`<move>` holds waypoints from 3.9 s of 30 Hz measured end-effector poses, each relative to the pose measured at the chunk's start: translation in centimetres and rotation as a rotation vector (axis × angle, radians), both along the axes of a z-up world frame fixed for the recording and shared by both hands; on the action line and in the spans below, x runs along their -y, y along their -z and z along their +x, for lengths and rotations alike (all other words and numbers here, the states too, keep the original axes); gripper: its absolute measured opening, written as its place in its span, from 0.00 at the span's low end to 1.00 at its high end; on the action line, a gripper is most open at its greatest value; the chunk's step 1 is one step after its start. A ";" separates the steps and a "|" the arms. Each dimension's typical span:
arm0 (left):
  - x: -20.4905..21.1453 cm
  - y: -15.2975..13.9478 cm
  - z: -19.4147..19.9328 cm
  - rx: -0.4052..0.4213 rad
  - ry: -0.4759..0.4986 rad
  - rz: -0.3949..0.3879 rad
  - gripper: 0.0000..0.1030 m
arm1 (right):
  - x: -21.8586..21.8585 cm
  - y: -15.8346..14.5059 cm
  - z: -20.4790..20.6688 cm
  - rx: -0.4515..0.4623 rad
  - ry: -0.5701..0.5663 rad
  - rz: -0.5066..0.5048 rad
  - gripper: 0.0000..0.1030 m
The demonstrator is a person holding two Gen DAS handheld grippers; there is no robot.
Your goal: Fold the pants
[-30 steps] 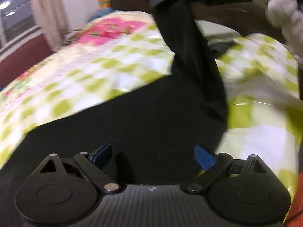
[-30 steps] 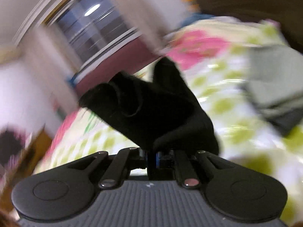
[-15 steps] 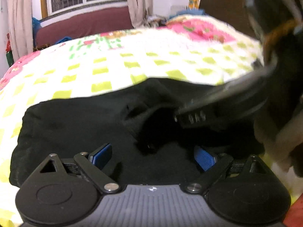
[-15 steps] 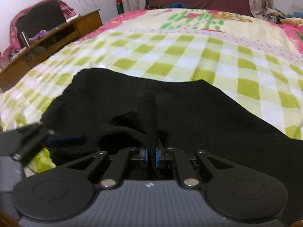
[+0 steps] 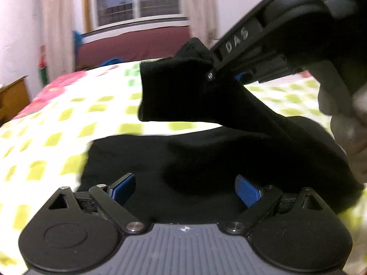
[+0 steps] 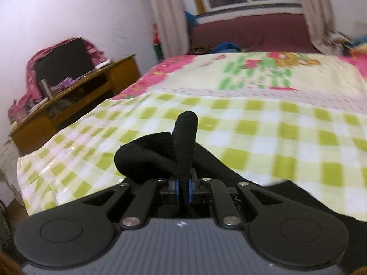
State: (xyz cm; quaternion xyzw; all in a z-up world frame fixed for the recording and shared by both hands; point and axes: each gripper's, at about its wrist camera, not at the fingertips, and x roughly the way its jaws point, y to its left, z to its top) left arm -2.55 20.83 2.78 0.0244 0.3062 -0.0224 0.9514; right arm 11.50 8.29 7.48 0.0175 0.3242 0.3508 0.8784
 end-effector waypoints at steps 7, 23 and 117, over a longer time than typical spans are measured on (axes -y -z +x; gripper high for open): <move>-4.0 2.4 -0.8 -0.089 -0.136 0.018 1.00 | -6.2 7.5 -1.0 -0.089 -0.160 -0.219 0.10; -8.0 3.3 -2.5 -0.089 -0.222 0.035 1.00 | -11.1 7.4 -2.2 -0.052 -0.312 -0.236 0.22; 18.1 3.3 6.1 -0.131 0.348 0.114 1.00 | 28.9 -0.7 1.3 -0.309 0.523 0.092 0.17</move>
